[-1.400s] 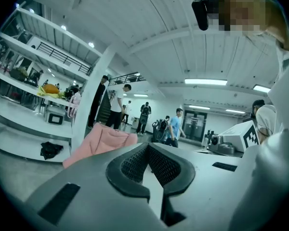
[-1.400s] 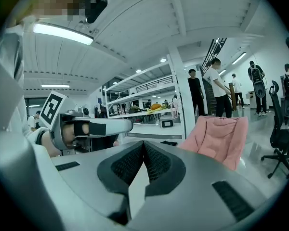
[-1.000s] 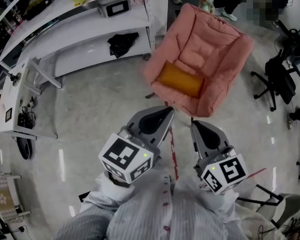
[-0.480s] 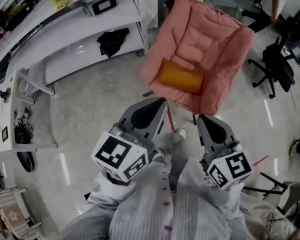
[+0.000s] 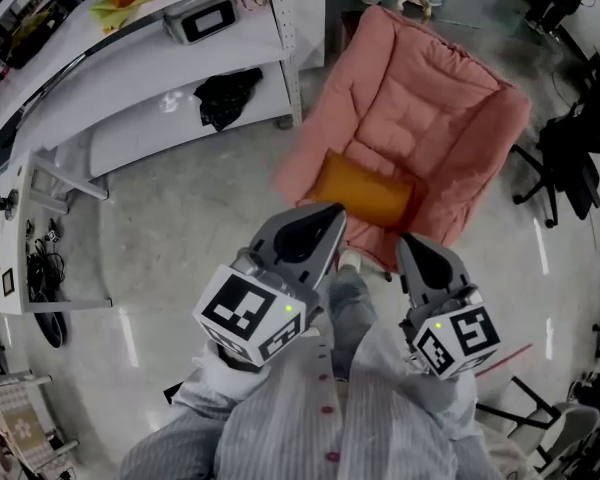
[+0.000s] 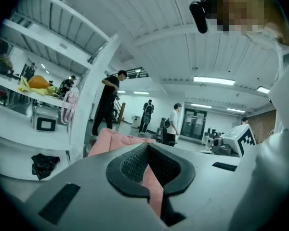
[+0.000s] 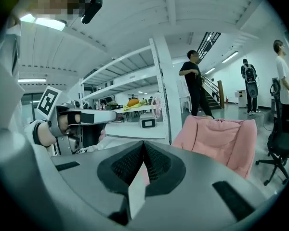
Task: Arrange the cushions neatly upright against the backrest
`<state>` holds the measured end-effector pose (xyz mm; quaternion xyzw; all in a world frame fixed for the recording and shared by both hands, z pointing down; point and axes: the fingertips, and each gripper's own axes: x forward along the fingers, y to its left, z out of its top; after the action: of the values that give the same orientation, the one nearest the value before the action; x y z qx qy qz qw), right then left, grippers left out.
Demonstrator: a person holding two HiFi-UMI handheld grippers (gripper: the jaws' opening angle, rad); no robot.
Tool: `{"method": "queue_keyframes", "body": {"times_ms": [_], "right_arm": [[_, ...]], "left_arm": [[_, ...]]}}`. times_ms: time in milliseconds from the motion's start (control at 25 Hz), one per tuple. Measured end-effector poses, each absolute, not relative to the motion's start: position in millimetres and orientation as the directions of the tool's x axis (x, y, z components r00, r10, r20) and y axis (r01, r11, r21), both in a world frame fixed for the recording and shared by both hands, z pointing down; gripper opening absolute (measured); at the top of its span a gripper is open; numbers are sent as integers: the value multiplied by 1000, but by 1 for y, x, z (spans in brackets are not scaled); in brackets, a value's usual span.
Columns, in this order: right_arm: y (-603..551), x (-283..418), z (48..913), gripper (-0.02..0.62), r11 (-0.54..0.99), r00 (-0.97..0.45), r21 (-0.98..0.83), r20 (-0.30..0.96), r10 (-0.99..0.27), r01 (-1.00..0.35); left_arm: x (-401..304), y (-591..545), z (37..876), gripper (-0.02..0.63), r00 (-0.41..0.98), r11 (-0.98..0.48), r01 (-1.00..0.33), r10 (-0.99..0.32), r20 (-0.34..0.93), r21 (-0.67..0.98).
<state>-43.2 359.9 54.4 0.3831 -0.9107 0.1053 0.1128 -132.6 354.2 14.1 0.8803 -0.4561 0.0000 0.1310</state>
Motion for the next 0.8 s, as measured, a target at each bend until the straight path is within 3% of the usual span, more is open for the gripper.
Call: {"method": "queue_keyframes", "body": {"times_ms": [400, 800], "right_arm": [[220, -16, 45, 12, 698, -696, -122, 302, -651, -706], [148, 21, 54, 12, 682, -685, -142, 318, -655, -717]], "left_arm": [[-97, 201, -2, 9, 586, -553, -801, -803, 110, 230], [-61, 124, 5, 9, 604, -569, -791, -785, 140, 224]]}}
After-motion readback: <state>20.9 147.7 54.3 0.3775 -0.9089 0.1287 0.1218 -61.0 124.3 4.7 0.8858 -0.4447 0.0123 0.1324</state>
